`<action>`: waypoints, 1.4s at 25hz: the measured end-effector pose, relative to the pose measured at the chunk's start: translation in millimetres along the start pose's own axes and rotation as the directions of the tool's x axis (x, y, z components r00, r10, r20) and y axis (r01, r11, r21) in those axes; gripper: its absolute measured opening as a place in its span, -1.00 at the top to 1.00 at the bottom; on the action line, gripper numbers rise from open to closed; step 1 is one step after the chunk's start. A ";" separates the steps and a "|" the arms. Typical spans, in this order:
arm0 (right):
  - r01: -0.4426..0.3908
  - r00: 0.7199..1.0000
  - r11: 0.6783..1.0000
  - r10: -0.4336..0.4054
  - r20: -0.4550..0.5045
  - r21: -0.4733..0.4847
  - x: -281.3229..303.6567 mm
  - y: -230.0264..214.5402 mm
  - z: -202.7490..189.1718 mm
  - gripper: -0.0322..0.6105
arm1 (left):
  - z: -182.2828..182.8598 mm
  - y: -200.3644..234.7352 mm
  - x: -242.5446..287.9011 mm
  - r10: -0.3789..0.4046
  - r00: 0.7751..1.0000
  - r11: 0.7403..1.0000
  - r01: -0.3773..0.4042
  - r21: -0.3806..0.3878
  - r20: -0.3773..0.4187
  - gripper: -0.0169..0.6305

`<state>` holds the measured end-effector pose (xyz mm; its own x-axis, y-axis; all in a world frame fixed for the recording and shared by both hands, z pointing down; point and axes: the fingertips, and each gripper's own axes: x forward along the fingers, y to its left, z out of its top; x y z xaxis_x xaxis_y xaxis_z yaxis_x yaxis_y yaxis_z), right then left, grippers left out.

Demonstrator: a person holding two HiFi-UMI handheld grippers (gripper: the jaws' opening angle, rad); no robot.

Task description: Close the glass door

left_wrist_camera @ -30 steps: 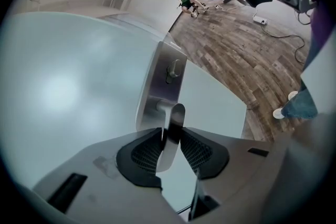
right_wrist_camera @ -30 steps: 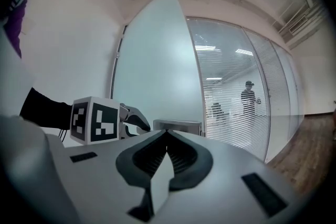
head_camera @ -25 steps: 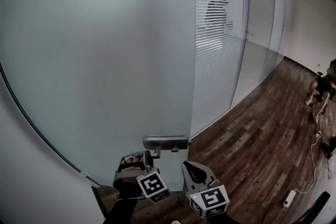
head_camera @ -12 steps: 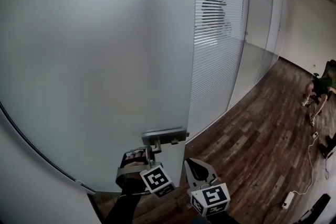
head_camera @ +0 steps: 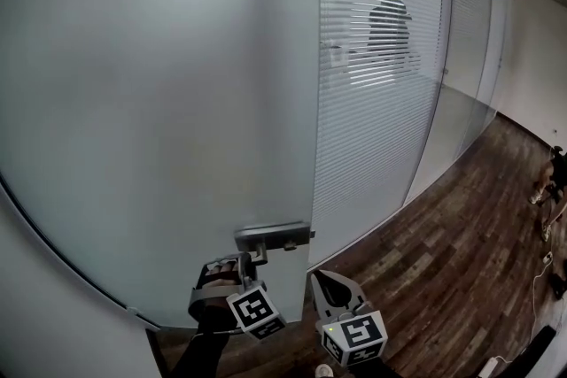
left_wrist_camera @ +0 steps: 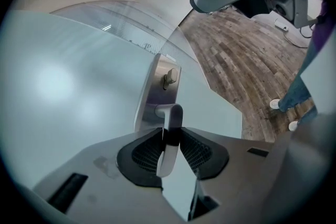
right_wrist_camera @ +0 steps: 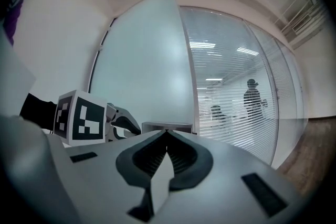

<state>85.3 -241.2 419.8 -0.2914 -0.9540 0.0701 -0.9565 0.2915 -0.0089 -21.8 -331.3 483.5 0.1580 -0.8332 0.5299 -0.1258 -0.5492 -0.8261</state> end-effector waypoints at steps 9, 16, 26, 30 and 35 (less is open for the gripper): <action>-0.118 0.993 0.993 0.117 -0.017 -0.013 42.4 -33.7 -4.5 0.91 | 1.3 25.7 42.7 0.042 0.999 0.998 -0.044 -0.048 -0.034 0.63; -0.154 0.988 0.988 0.154 -0.019 0.002 68.4 -47.6 -4.7 0.91 | 0.6 46.4 67.4 0.036 0.997 0.996 -0.041 -0.078 -0.062 0.63; -0.148 0.989 0.989 0.148 -0.017 0.010 126.4 -57.8 0.1 0.91 | 0.1 60.6 96.4 -0.002 0.999 0.994 -0.002 -0.111 -0.039 0.63; -0.129 0.991 0.991 0.130 -0.023 0.023 155.3 -60.7 1.9 0.91 | -3.2 68.5 107.1 -0.027 0.999 0.992 0.023 -0.125 -0.028 0.63; -0.111 0.993 0.994 0.111 -0.026 0.021 189.5 -66.5 3.6 0.91 | -4.5 82.0 124.5 -0.055 0.998 0.984 0.057 -0.167 0.012 0.63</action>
<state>93.6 -441.6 430.0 -0.3956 -0.9135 0.0950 -0.9184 0.3937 -0.0379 -16.9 -480.3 482.6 0.1768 -0.8006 0.5725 -0.2786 -0.5986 -0.7510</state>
